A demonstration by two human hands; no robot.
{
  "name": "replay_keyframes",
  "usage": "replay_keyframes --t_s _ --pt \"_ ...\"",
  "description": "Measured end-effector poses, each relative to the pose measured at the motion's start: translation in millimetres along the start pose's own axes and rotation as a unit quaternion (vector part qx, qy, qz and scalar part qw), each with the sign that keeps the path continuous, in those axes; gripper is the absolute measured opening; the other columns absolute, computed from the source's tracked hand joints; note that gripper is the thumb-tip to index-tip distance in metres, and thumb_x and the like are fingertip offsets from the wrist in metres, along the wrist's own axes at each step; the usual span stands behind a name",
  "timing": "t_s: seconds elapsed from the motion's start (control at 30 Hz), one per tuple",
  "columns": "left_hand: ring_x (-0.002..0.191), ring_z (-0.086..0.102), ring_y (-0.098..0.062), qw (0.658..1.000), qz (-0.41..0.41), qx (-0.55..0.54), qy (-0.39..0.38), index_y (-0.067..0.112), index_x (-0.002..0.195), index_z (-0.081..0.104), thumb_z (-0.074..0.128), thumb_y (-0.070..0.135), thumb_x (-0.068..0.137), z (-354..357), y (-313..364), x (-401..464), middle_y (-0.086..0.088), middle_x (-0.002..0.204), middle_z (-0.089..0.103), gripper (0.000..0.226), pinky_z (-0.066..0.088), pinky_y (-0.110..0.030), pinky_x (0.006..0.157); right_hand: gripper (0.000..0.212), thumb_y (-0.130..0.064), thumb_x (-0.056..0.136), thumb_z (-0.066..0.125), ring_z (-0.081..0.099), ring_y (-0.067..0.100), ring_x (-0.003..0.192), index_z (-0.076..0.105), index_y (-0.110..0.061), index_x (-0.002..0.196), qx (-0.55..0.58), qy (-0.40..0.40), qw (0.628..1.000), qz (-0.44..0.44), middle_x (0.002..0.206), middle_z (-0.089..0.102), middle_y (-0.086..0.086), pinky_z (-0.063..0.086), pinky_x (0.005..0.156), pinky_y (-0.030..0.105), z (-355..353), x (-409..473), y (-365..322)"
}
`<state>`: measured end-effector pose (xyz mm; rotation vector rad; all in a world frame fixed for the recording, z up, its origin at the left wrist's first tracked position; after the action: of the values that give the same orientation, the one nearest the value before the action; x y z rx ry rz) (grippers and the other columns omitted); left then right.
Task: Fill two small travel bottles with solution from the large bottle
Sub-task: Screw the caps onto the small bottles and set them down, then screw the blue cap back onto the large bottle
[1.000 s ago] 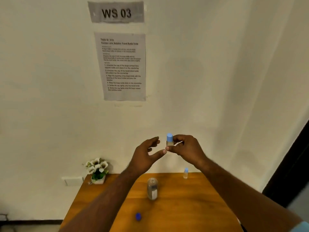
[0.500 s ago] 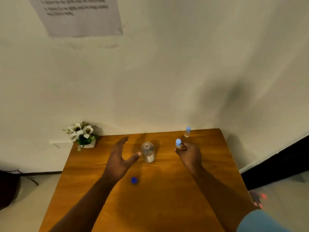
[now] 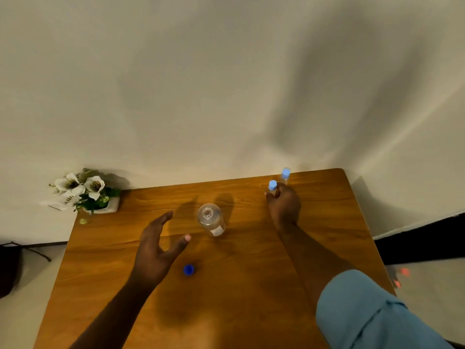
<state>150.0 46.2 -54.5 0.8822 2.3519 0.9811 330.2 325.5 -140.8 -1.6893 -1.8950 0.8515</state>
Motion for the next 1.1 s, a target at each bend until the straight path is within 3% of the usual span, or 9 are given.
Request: replay_keyframes --t_s 0.27,0.67,0.83,1.0,1.1 --pt "0.141 0.042 -0.019 1.000 0.000 0.005 -0.008 0.034 0.148 0.048 0.069 0.053 0.081 1.4 -16.0 9.4 0.003 0.151 0.050 0.073 0.041 -0.043 0.108 0.026 -0.028 0.091 0.072 0.070 0.033 0.094 0.073 -0.006 0.103 -0.003 0.052 0.998 0.024 0.100 0.075 0.015 0.054 0.080 0.039 22.4 13.2 -3.9" --pt "0.142 0.040 -0.021 1.000 0.006 -0.012 -0.002 0.033 0.147 0.050 0.068 0.054 0.080 6.3 -19.7 14.0 0.001 0.153 0.049 0.073 0.041 -0.045 0.107 0.027 -0.031 0.090 0.073 0.071 0.029 0.094 0.073 -0.008 0.105 -0.040 0.058 0.997 0.024 0.102 0.075 0.012 0.056 0.082 0.038 36.1 19.4 0.1" --pt "0.143 0.040 -0.019 1.000 0.002 -0.008 -0.011 0.032 0.148 0.048 0.070 0.058 0.078 0.3 -25.3 8.8 0.003 0.154 0.048 0.078 0.042 -0.045 0.109 0.028 -0.038 0.089 0.070 0.069 0.027 0.097 0.070 -0.015 0.105 -0.047 0.026 0.998 0.014 0.103 0.073 0.007 0.057 0.084 0.043 30.3 -8.7 10.8" --pt "0.143 0.041 -0.019 0.999 -0.027 -0.006 -0.023 0.033 0.150 0.046 0.075 0.061 0.075 -2.9 -36.8 -4.0 0.003 0.154 0.047 0.086 0.045 -0.048 0.111 0.048 -0.047 0.090 0.063 0.065 0.026 0.112 0.061 -0.020 0.130 -0.070 -0.050 0.996 0.017 0.125 0.067 0.005 0.056 0.092 0.047 19.6 -77.5 27.2" --pt "0.143 0.041 -0.018 0.999 -0.038 -0.013 -0.024 0.034 0.150 0.046 0.081 0.053 0.078 -4.5 -44.8 -12.0 0.004 0.154 0.046 0.082 0.045 -0.048 0.112 0.048 -0.046 0.092 0.064 0.064 0.023 0.113 0.060 -0.020 0.133 -0.071 -0.097 0.993 0.014 0.127 0.066 0.003 0.056 0.092 0.043 7.4 -124.8 22.3"
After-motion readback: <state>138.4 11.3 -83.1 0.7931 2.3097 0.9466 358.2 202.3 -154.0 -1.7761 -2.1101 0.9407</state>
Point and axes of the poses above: each hand's wrist, its own x-axis towards the middle knuckle, its own z-axis out of the palm, y = z × x, the point moved 2 cm from there along x, towards the middle knuckle
